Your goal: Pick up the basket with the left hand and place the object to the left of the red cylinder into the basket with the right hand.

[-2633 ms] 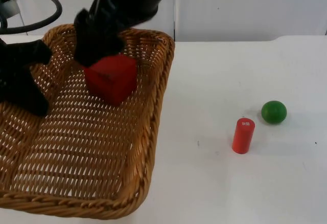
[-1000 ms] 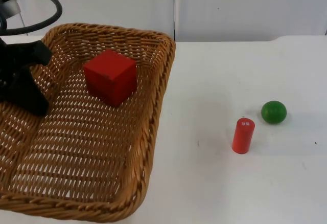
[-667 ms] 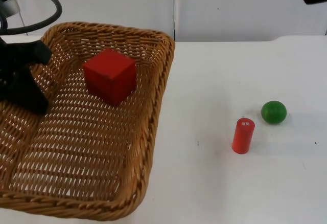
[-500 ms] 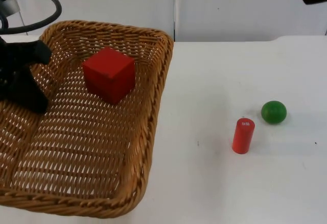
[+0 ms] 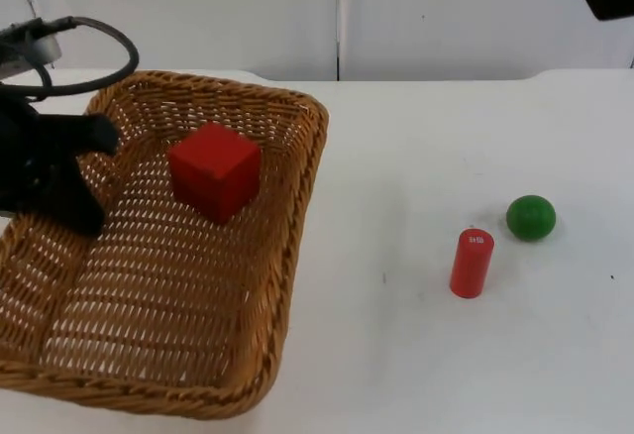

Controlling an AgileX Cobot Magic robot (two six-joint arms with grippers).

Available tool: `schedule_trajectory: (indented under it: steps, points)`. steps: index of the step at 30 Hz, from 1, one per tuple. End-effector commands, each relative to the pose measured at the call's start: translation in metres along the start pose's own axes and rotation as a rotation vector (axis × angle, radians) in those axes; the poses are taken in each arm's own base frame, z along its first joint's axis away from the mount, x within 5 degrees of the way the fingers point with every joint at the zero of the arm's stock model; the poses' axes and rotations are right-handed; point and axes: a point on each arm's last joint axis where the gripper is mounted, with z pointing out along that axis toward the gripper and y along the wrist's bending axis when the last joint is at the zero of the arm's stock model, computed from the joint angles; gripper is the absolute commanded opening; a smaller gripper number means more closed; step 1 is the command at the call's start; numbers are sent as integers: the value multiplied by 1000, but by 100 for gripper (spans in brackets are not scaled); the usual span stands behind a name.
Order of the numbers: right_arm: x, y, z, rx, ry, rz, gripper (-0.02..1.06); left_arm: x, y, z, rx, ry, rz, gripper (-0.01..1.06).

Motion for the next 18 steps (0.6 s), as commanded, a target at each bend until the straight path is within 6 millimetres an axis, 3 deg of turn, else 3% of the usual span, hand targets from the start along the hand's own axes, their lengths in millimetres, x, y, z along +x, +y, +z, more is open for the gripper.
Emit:
schedule_trajectory:
  steps: [1,9,18]
  points:
    - [1,1,-3,2,-8,1,83,-8,0,3,20,-15,-25,0]
    - [1,1,-3,3,-10,1,83,-22,13,36,21,44,-34,0]
    - [0,0,-3,12,-19,-4,83,-22,28,70,9,90,-80,0]
